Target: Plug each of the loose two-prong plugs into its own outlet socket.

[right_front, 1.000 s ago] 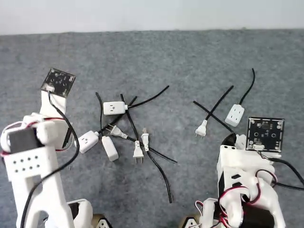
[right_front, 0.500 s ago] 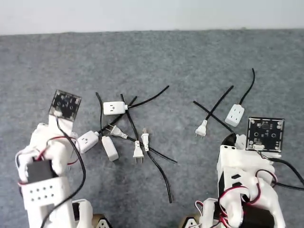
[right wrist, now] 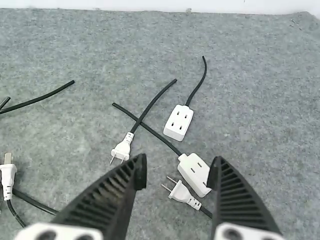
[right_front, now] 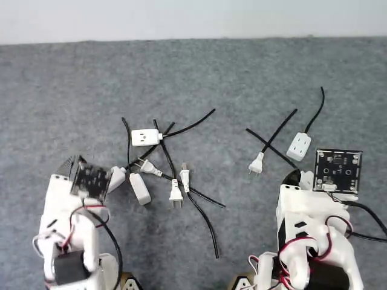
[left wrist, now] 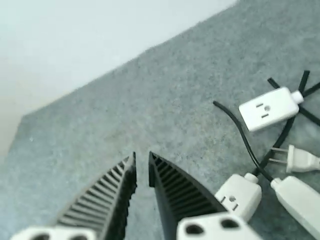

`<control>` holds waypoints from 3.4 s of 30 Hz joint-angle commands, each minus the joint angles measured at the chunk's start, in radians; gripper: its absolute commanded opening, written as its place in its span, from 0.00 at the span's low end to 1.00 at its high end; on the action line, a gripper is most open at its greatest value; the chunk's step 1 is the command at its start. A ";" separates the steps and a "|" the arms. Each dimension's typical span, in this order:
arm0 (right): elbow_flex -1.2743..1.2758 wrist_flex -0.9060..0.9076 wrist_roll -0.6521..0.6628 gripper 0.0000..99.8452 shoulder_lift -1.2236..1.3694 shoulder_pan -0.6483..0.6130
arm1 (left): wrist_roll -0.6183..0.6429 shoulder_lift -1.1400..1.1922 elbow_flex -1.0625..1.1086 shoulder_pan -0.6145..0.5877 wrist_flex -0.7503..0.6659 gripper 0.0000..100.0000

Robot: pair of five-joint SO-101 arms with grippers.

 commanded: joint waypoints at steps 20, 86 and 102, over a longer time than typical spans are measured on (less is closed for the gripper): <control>-0.052 -0.004 -0.011 0.21 0.022 -0.005 | -0.009 0.044 -0.004 -0.358 -0.029 0.05; 0.118 -0.076 -0.012 0.21 0.021 -0.007 | -0.005 0.044 0.099 -0.463 -0.103 0.04; 0.204 -0.136 -0.006 0.21 0.021 -0.007 | -0.003 0.044 0.099 -0.199 -0.112 0.02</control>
